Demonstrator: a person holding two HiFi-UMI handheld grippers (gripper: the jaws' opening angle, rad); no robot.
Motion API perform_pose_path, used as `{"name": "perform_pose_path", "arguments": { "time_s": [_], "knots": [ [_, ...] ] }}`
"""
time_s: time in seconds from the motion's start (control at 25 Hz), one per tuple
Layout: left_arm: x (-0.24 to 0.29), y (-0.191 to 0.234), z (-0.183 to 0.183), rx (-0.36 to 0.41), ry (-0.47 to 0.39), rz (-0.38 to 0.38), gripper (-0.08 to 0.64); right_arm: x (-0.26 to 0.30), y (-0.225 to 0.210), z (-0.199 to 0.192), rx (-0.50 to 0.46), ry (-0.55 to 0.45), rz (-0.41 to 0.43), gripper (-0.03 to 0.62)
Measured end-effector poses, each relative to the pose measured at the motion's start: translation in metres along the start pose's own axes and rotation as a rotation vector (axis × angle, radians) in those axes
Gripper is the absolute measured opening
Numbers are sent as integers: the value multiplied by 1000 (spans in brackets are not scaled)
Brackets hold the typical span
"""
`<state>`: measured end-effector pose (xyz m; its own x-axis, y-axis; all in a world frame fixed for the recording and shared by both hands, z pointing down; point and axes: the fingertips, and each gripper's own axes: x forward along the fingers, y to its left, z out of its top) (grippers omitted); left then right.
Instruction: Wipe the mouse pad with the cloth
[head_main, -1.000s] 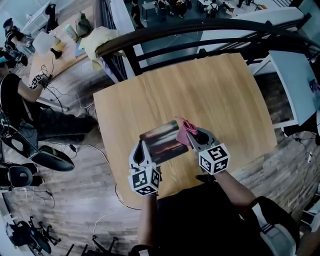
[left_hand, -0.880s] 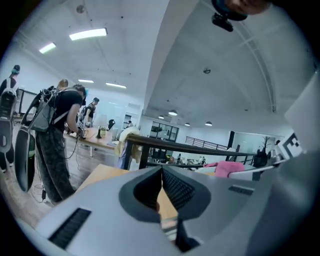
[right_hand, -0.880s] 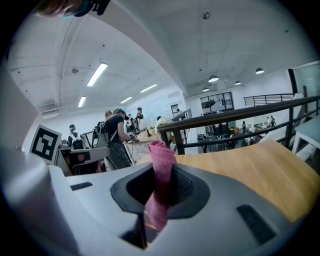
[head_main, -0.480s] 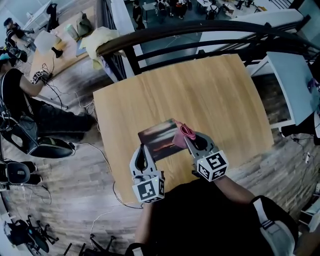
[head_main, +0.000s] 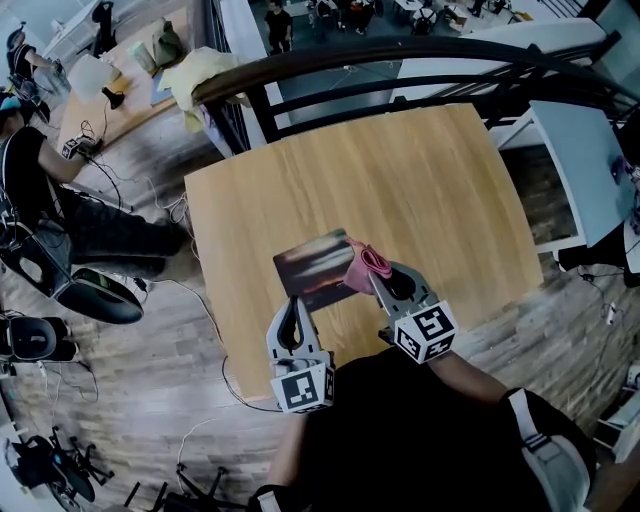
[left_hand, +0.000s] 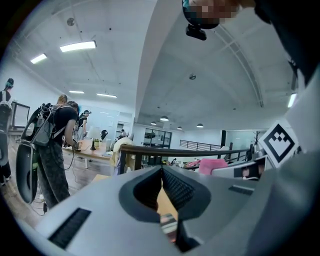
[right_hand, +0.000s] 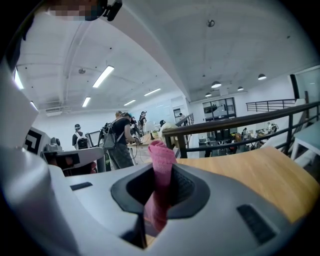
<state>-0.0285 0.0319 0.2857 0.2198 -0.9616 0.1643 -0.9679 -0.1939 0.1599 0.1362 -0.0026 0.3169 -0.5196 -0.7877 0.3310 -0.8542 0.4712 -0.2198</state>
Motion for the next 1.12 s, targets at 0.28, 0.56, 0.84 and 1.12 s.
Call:
{"name": "perform_pose_path", "arguments": {
  "time_s": [0.28, 0.56, 0.84, 1.12],
  "knots": [
    [-1, 0, 15, -12, -34, 8, 24, -8, 6, 1, -17, 4, 7, 64],
    [-4, 0, 3, -8, -8, 2, 25, -10, 10, -3, -6, 6, 10, 64],
    [-7, -5, 7, 10, -16, -6, 24, -14, 15, -3, -6, 3, 22, 64],
    [-7, -6, 2, -5, -2, -7, 24, -15, 15, -2, -7, 2, 29, 64]
  ]
}}
